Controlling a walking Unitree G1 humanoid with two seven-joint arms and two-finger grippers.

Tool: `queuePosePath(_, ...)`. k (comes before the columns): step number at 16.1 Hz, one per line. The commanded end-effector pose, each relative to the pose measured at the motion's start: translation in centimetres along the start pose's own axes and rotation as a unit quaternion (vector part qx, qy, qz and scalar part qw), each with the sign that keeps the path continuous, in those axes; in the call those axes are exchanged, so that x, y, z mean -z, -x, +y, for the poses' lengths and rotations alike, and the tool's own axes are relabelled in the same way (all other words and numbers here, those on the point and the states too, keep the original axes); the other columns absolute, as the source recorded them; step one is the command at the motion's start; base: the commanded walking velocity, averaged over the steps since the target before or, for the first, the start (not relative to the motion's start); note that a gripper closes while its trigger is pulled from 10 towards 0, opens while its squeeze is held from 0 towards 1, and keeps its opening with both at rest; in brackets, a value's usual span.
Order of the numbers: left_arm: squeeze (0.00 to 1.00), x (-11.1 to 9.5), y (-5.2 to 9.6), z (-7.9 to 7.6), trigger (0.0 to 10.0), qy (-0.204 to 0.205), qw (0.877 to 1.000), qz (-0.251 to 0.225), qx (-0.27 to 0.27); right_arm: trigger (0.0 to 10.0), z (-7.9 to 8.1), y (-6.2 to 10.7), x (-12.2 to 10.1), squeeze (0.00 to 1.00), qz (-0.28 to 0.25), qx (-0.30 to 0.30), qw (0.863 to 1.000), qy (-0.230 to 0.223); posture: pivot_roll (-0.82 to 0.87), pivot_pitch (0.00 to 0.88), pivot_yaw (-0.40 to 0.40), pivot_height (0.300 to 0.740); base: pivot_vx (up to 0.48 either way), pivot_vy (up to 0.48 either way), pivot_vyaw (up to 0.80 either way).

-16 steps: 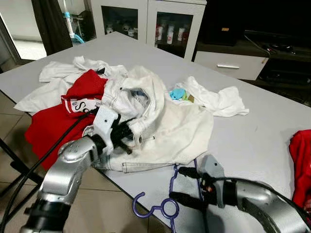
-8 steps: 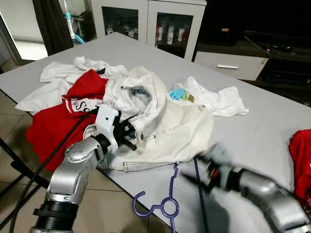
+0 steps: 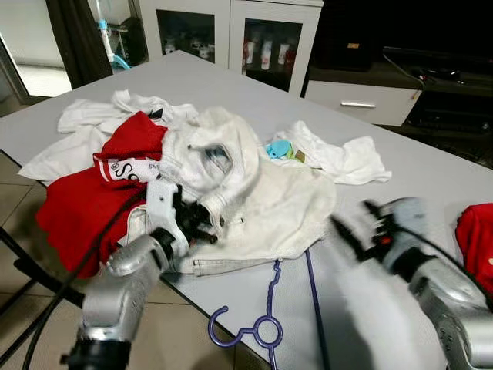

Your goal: Hang hanger

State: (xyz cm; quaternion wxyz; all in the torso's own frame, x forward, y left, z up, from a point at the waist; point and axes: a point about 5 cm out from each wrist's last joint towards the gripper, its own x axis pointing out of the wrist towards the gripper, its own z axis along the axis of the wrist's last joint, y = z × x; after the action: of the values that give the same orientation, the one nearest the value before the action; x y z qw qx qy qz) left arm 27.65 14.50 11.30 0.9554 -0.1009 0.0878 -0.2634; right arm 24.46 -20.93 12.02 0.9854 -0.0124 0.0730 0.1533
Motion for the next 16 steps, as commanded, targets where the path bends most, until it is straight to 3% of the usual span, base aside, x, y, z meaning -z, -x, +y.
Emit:
queuePosePath(1,0.0,0.3,0.0,-0.6,10.0,-0.002,1.0,0.005,-0.004,10.0,-0.6,0.7,-0.8,0.0,-0.032,0.044,0.998,0.009,-0.04,0.0,-0.038,0.74,0.0,0.0,0.0)
queuePosePath(5,0.0,0.9,0.5,-1.3,10.0,0.002,1.0,0.006,-0.005,10.0,0.5,1.4,-0.9,0.0,-0.055,0.058,0.997,0.009,-0.04,0.0,-0.04,0.74,0.0,0.0,0.0)
queuePosePath(6,0.0,1.4,1.2,-2.2,10.0,0.005,1.0,0.014,0.009,10.0,1.2,1.8,-0.8,0.0,-0.057,0.054,0.997,0.006,-0.04,0.0,-0.041,0.74,0.0,0.0,0.0)
queuePosePath(16,0.0,1.6,1.6,-2.8,10.0,-0.001,0.999,0.028,0.03,10.0,1.1,1.2,-1.3,0.0,-0.057,0.03,0.998,0.025,-0.03,0.0,-0.043,0.74,0.0,0.0,0.0)
